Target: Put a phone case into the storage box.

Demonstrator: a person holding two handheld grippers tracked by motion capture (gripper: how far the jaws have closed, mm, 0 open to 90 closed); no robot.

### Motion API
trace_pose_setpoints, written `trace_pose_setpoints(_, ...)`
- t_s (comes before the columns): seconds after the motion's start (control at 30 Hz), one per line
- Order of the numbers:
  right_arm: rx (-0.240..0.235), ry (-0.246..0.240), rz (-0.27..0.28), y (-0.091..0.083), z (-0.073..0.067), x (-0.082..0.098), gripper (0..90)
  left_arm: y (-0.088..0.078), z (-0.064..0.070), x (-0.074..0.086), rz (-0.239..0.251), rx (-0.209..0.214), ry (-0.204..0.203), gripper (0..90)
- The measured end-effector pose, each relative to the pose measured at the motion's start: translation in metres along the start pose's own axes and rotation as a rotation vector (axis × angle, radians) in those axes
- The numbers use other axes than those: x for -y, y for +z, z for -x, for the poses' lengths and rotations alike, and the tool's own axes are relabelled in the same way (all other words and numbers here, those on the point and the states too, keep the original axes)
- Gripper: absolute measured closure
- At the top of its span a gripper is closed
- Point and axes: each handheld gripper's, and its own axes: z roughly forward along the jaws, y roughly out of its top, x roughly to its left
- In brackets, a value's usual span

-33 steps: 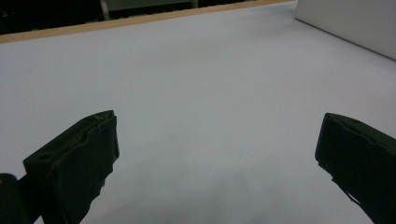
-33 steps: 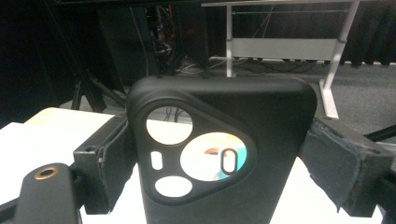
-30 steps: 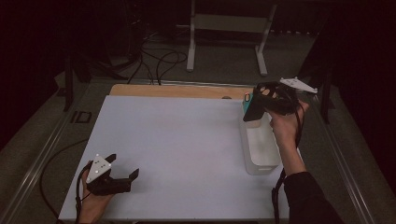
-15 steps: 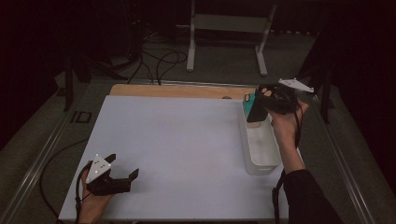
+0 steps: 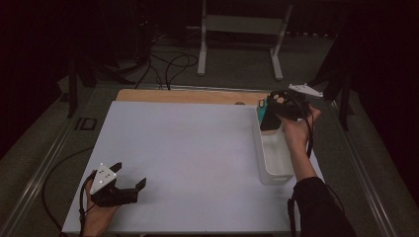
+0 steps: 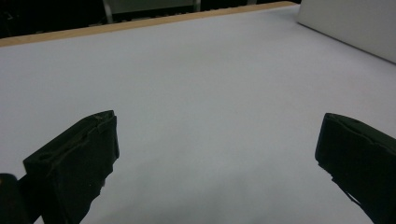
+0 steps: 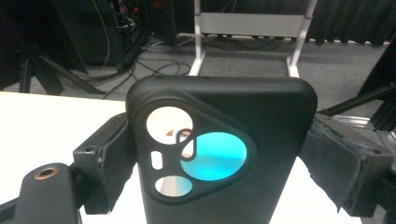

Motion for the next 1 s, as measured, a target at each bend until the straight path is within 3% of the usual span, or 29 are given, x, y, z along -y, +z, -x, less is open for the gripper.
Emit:
trace_pose_setpoints(0.57,0.058,-0.002,-0.073,0.030,-0.004,0.016,14.2,-0.001,-0.001,0.001,0.000,-0.003,-0.003,0.1)
trace_pose_setpoints(1.0,0.093,-0.048,-0.114,0.047,-0.012,0.024,13.9,0.000,-0.001,0.002,-0.003,0.001,-0.005,0.1)
